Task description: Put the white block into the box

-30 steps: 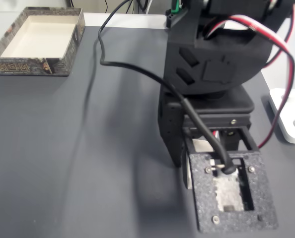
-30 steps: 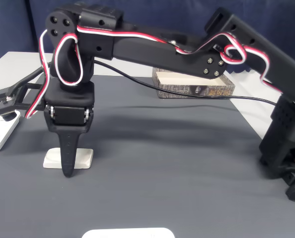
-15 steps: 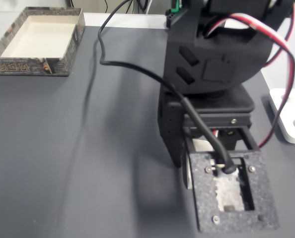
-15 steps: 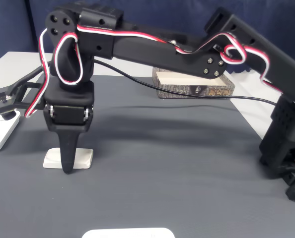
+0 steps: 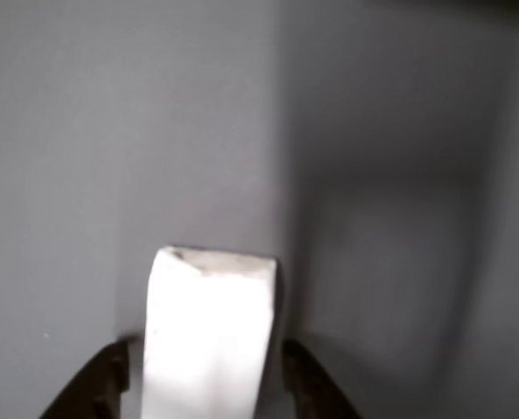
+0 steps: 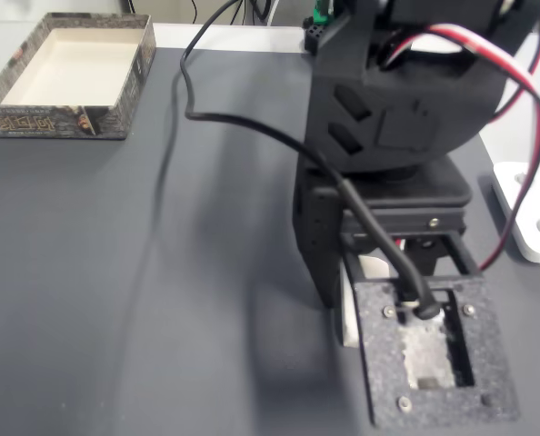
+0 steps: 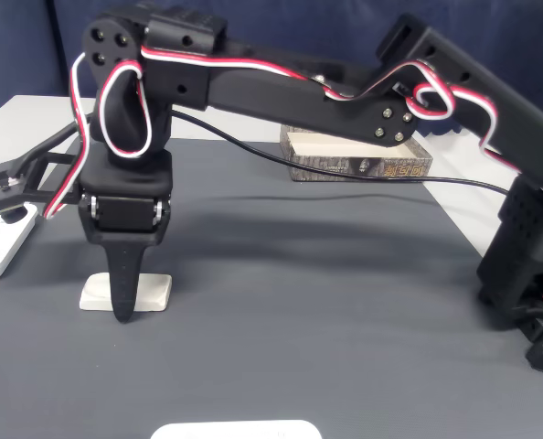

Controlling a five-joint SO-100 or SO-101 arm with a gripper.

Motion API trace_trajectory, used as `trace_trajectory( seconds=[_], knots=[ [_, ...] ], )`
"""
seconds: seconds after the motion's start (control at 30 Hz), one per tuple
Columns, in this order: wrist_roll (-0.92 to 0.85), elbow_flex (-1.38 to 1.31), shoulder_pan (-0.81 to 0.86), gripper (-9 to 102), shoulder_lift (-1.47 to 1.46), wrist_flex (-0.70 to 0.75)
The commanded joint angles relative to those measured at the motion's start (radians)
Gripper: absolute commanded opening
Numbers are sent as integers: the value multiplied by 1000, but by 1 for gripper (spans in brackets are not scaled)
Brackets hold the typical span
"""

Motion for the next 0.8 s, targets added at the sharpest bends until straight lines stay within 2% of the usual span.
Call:
trace_trajectory(
  seconds=[0.0, 0.77],
  knots=[
    [12, -69, -29, 24, 14, -6],
    [12, -77, -40, 19, -2, -6]
  ],
)
